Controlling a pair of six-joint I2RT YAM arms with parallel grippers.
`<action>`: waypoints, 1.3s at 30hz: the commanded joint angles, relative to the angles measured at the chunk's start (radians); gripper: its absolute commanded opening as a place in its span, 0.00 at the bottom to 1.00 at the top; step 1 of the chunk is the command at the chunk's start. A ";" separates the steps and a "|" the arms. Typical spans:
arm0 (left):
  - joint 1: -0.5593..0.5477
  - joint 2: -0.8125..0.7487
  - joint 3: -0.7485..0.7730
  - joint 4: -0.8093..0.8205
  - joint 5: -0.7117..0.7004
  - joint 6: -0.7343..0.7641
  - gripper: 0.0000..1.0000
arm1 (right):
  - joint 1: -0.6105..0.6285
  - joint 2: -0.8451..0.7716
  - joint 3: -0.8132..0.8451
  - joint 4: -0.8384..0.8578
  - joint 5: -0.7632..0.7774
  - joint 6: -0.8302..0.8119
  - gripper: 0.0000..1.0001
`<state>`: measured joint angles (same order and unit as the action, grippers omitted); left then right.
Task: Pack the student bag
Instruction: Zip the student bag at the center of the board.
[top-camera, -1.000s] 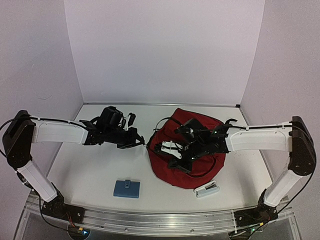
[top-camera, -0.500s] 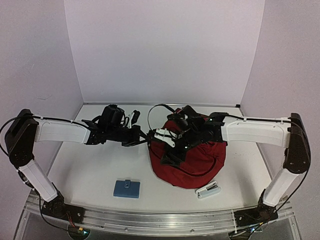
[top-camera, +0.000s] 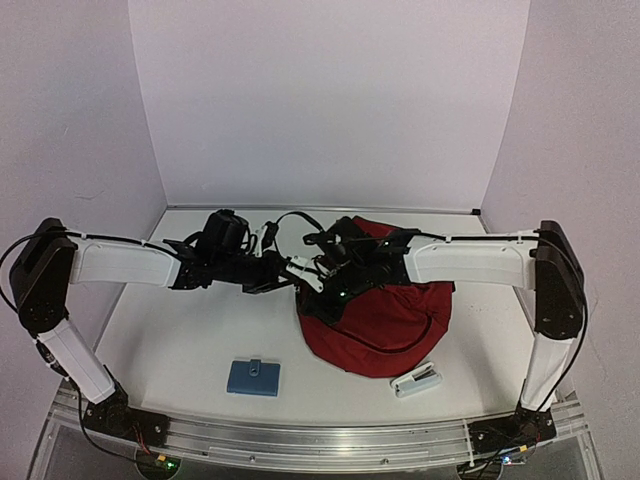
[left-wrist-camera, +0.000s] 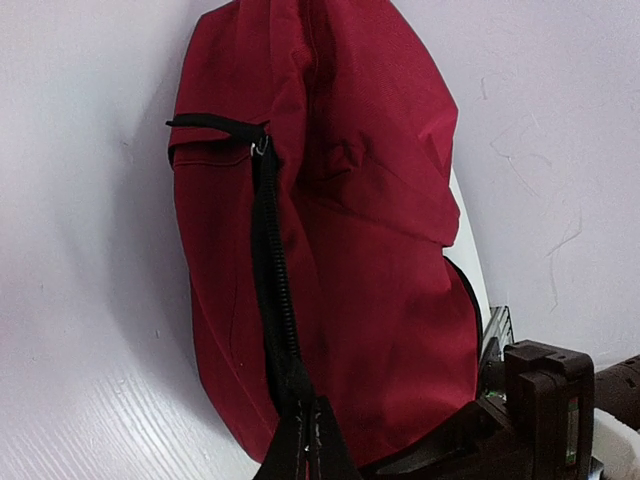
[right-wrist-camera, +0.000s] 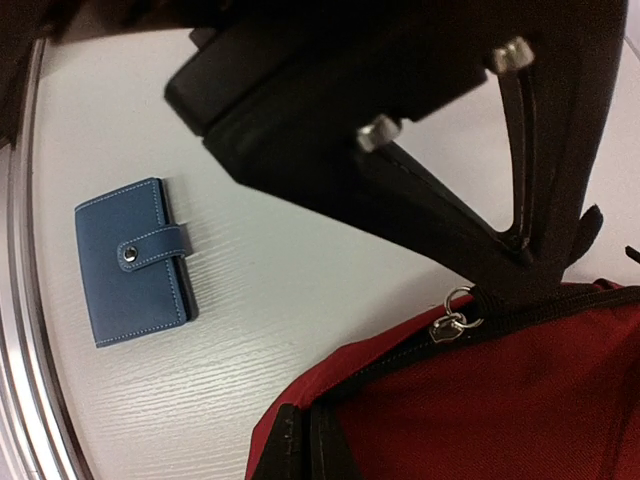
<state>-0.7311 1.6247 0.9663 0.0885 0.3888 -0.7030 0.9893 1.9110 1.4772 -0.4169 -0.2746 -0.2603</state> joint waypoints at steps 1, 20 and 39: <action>0.000 0.033 0.078 0.058 -0.016 0.034 0.00 | 0.012 -0.062 -0.061 -0.009 0.008 -0.018 0.00; 0.070 0.299 0.371 0.010 0.034 0.086 0.00 | 0.025 -0.257 -0.325 -0.026 -0.106 -0.141 0.00; 0.286 0.418 0.606 -0.185 0.032 0.097 0.00 | -0.156 -0.248 -0.002 -0.132 -0.163 -0.009 0.60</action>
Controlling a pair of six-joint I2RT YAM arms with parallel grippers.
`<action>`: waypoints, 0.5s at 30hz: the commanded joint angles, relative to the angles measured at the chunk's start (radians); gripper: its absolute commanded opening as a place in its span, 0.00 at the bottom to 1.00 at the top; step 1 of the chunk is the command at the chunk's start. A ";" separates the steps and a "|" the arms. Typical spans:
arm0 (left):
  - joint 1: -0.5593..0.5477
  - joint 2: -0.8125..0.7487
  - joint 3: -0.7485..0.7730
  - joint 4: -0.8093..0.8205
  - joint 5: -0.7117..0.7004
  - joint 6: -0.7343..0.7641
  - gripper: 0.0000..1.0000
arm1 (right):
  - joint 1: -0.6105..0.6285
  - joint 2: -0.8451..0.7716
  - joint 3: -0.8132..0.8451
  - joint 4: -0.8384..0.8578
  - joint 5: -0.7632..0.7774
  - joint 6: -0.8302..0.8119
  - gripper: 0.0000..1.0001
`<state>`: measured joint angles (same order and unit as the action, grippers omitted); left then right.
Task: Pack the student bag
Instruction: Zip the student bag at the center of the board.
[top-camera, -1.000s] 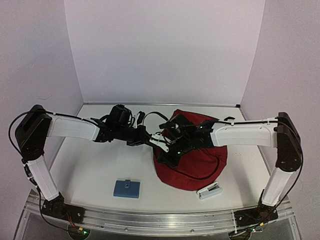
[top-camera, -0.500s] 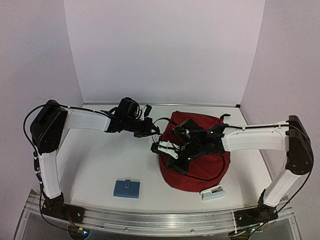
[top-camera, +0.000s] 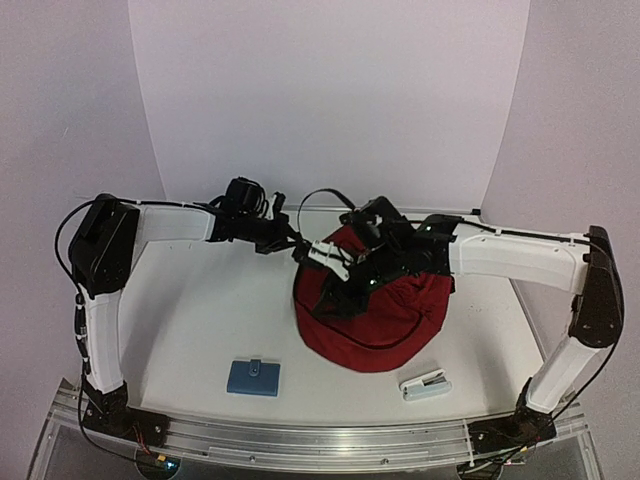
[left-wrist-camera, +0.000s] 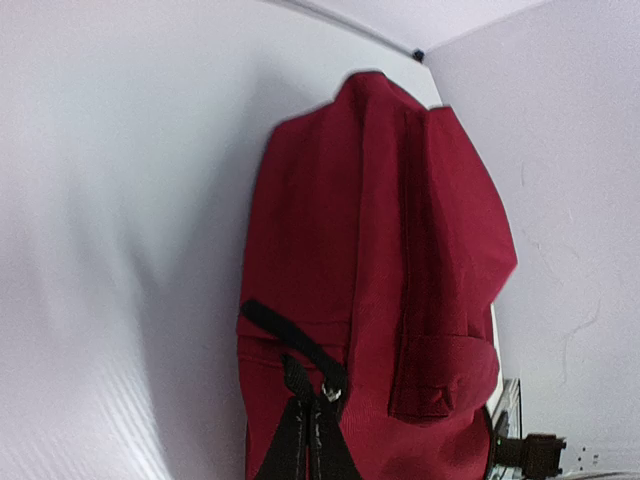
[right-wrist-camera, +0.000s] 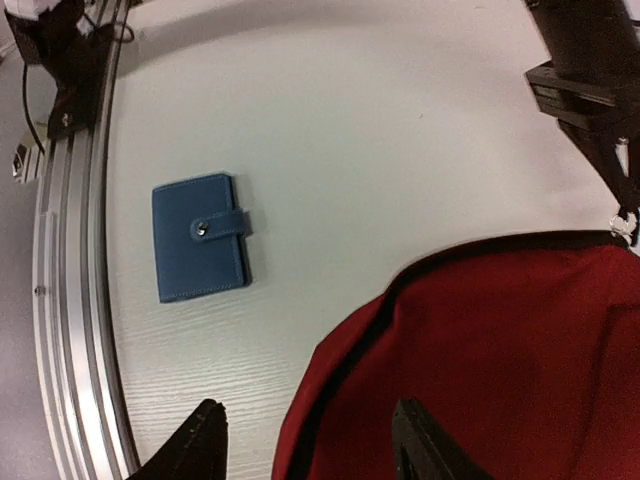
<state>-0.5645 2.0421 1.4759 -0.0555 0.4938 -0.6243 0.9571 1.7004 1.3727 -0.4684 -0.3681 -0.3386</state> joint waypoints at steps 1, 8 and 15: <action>0.142 -0.002 0.111 -0.059 -0.068 0.017 0.00 | -0.162 -0.044 0.116 -0.098 -0.080 0.077 0.63; 0.155 -0.130 0.063 -0.141 -0.054 0.027 0.56 | -0.394 -0.131 0.058 -0.155 -0.071 0.104 0.84; 0.031 -0.382 -0.290 -0.121 -0.186 -0.056 0.77 | -0.566 -0.068 0.098 -0.156 -0.013 0.099 0.93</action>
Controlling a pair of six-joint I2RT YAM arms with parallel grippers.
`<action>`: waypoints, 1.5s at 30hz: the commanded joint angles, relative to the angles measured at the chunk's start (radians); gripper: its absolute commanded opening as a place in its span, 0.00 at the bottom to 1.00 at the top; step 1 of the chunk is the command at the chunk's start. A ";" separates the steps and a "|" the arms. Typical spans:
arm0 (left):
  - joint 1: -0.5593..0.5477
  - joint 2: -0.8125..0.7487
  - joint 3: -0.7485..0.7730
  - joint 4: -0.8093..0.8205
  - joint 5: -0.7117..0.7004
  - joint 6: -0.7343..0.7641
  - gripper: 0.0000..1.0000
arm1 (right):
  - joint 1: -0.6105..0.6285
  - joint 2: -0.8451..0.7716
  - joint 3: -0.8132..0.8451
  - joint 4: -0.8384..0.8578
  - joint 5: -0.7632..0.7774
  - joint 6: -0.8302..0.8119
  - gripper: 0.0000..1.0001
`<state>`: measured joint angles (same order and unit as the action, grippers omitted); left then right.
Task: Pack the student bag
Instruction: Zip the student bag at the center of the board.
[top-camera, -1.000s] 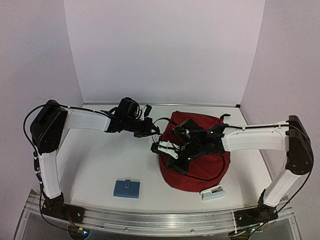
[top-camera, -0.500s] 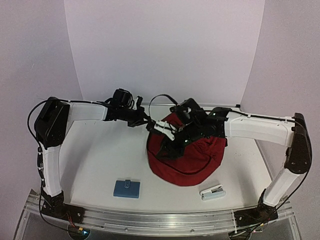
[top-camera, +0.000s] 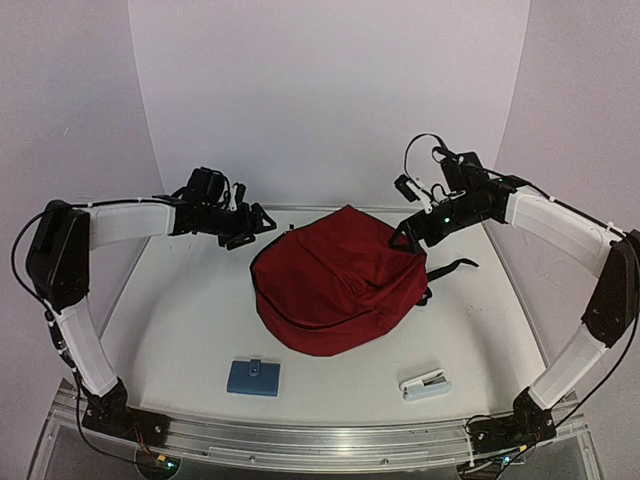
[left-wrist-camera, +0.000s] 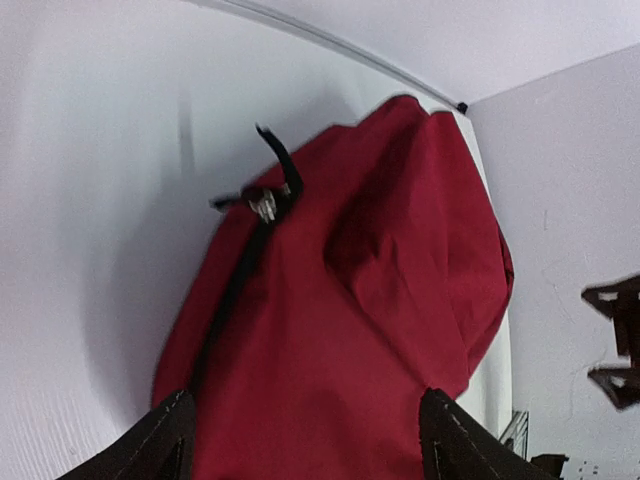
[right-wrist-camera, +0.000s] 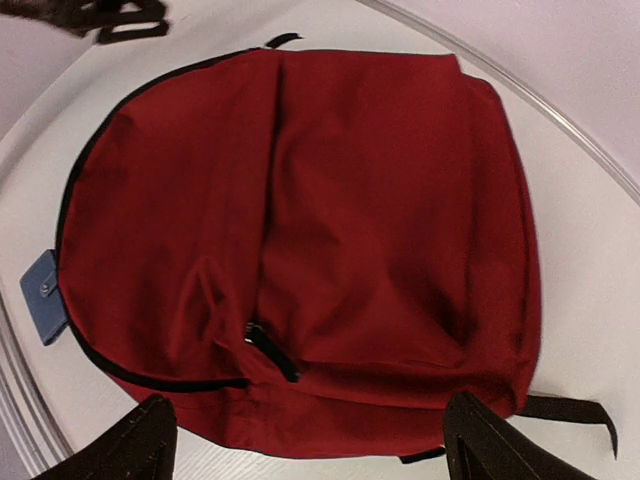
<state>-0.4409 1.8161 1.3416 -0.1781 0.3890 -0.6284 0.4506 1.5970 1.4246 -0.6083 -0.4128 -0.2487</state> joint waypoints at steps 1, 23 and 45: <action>-0.115 -0.186 -0.205 0.007 -0.105 -0.076 0.78 | -0.069 0.063 0.068 -0.016 0.045 0.010 0.94; -0.321 -0.245 -0.431 0.111 -0.278 -0.266 0.42 | -0.119 0.362 0.158 -0.043 -0.109 -0.051 0.80; 0.018 0.007 -0.103 0.116 -0.001 -0.078 0.51 | 0.103 -0.053 -0.136 -0.066 -0.144 -0.059 0.72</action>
<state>-0.4128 1.9491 1.2866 -0.0761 0.3576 -0.7284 0.5657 1.6590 1.1929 -0.6852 -0.6565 -0.2995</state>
